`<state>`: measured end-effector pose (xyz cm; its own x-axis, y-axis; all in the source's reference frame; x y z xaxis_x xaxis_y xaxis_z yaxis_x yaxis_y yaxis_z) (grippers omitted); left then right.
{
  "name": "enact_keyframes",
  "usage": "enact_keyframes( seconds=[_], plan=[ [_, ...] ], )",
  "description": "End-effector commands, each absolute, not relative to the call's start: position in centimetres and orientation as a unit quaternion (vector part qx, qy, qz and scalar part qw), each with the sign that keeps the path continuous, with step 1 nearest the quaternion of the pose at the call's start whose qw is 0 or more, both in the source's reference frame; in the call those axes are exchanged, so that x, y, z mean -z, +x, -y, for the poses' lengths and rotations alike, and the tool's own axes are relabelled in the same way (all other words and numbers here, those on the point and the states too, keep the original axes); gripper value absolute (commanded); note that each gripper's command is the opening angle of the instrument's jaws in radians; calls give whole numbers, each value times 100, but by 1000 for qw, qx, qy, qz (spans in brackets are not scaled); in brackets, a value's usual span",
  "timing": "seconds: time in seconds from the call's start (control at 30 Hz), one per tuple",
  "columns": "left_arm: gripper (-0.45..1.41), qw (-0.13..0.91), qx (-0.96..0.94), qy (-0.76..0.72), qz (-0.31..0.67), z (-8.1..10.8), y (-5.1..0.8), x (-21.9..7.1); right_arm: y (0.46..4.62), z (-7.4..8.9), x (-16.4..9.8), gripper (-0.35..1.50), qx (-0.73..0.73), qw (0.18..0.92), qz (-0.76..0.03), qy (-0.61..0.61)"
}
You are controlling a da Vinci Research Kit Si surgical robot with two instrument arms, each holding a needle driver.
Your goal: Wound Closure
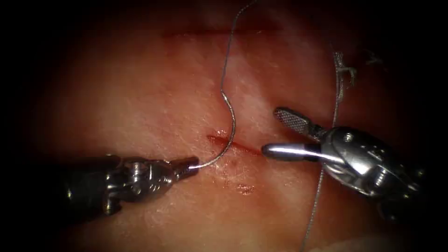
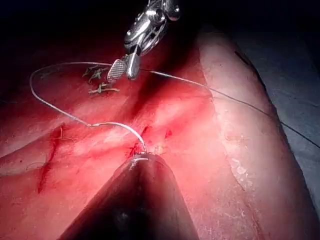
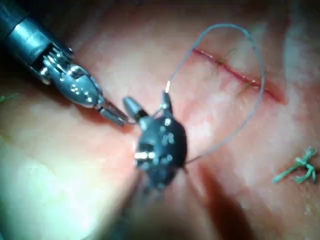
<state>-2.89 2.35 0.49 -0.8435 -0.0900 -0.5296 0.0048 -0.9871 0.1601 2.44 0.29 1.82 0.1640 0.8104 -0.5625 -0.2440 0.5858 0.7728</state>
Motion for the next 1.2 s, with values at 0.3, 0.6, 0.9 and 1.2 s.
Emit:
enact_keyframes(
  seconds=[0.3,0.6,0.9,1.2],
  plan=[
    [-45,45,950,292,104,-236,-302,-32,272,-47,-224,112,-376,710,-529,276],
    [-45,48,949,294,106,-235,-307,-29,288,-41,-225,93,-367,704,-529,301],
    [-45,47,941,321,100,-236,-315,-17,281,-55,-221,-35,-367,721,-535,245],
    [99,-179,875,438,-101,-259,-327,31,272,-64,-216,-35,-295,742,-561,220]
  ],
)
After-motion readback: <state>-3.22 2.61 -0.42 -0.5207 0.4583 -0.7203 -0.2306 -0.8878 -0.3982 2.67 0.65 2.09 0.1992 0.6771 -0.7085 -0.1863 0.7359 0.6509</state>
